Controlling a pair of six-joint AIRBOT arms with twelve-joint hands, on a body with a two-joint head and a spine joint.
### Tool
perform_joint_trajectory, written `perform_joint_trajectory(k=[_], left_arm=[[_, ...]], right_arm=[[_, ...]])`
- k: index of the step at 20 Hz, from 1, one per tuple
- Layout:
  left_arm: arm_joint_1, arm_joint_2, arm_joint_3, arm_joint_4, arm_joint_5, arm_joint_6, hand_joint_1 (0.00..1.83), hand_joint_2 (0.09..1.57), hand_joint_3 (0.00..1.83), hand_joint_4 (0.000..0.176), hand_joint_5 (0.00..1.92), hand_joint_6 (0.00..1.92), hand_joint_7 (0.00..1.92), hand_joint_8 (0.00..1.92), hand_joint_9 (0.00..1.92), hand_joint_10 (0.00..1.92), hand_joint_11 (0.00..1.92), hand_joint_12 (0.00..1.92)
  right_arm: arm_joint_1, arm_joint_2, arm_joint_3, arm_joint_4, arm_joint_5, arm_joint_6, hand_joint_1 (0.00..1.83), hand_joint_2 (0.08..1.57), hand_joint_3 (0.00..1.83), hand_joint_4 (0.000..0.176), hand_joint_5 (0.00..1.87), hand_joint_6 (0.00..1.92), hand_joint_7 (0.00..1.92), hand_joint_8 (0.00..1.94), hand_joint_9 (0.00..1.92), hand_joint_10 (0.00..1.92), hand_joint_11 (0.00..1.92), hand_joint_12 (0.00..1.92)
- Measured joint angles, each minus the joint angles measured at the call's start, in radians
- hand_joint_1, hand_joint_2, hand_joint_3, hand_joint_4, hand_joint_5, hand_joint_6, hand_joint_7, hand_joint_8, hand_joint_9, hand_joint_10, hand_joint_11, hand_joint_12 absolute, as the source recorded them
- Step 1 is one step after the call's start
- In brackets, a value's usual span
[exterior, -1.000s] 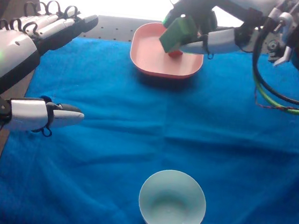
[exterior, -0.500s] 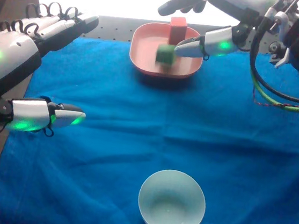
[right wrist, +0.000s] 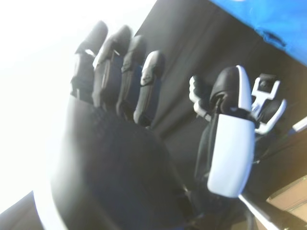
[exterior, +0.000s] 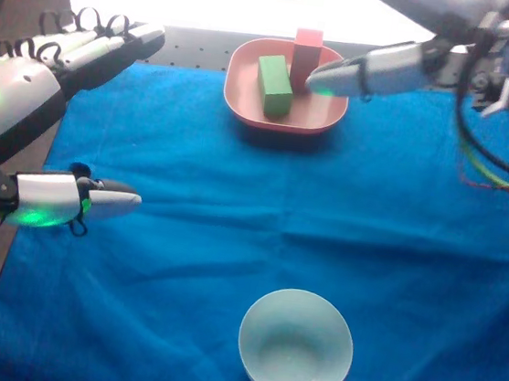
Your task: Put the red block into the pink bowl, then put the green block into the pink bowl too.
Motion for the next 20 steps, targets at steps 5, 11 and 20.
perform_joint_trajectory(k=[5, 11, 20], left_arm=[[0.018, 0.007, -0.008, -0.001, -0.023, -0.006, 0.9, 0.94, 0.0, 0.103, 0.08, 0.0, 0.0, 0.0, 0.0, 0.0, 0.0, 0.0], [0.075, 0.058, -0.053, -0.002, -0.092, -0.013, 0.74, 0.92, 0.0, 0.133, 0.02, 0.0, 0.0, 0.0, 0.0, 0.0, 0.0, 0.0], [0.225, 0.123, -0.131, -0.017, -0.322, -0.065, 0.62, 0.9, 0.0, 0.155, 0.0, 0.0, 0.0, 0.0, 0.01, 0.0, 0.07, 0.03]], right_arm=[[-0.1, 0.124, -0.114, 0.031, 0.139, 0.0, 0.9, 0.86, 0.0, 0.099, 0.42, 0.0, 0.37, 0.0, 0.28, 0.0, 0.0, 0.54], [-0.359, 0.289, -0.28, 0.262, 0.387, -0.002, 0.91, 0.85, 0.01, 0.079, 0.43, 0.0, 0.39, 0.01, 0.3, 0.0, 0.0, 0.56], [-0.885, 0.417, -0.606, 0.796, 0.843, -0.116, 0.86, 0.82, 0.0, 0.121, 0.35, 0.0, 0.31, 0.0, 0.25, 0.0, 0.0, 0.48]])
